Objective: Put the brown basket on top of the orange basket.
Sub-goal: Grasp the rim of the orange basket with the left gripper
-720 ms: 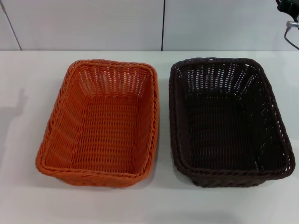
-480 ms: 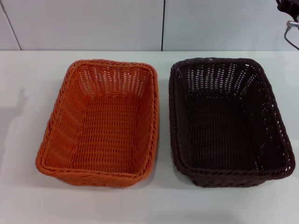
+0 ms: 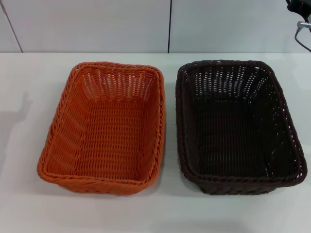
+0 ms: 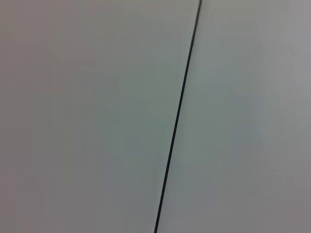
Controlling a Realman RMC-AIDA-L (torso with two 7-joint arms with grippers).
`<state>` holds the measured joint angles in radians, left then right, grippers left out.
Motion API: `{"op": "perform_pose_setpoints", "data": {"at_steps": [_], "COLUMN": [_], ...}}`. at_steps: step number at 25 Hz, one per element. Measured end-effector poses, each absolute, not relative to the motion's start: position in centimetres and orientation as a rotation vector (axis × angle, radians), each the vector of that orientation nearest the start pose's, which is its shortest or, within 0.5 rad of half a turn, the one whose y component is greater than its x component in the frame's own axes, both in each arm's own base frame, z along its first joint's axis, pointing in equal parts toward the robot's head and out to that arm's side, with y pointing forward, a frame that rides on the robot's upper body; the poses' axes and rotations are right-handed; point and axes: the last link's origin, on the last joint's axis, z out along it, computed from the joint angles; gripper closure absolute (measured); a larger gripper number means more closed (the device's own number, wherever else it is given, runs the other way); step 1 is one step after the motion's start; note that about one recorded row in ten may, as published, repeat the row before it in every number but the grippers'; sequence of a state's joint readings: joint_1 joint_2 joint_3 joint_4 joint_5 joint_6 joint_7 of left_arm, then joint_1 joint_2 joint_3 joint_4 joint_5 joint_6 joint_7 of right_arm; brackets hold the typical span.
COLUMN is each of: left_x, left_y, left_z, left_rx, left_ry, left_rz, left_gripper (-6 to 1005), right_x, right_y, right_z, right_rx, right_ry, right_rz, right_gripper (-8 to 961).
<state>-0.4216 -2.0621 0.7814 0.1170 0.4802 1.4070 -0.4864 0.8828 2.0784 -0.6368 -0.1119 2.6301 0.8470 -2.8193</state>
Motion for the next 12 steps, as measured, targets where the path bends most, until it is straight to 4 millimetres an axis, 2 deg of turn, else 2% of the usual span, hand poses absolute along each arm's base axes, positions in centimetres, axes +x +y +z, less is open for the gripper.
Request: {"op": "perform_pose_setpoints", "data": {"at_steps": [4, 7, 12], "left_x": [-34.1, -33.6, -33.4], "left_y": [32.8, 33.4, 33.8], "left_z": [7.3, 7.3, 7.6], "left_rx": [-1.306, -1.286, -1.233], "left_ry": [-0.49, -0.478, -0.477], "left_rz": [-0.989, -0.989, -0.999], "left_gripper": [187, 187, 188], "right_x": [24.0, 25.1, 26.5], "right_y": [47.0, 46.6, 45.9], "right_z": [3.8, 5.0, 5.9], "right_rx": [-1.464, -1.421, -1.392], "right_ry": [0.624, 0.614, 0.603], "right_rz": [0.822, 0.816, 0.803], "right_gripper": [285, 285, 285]}}
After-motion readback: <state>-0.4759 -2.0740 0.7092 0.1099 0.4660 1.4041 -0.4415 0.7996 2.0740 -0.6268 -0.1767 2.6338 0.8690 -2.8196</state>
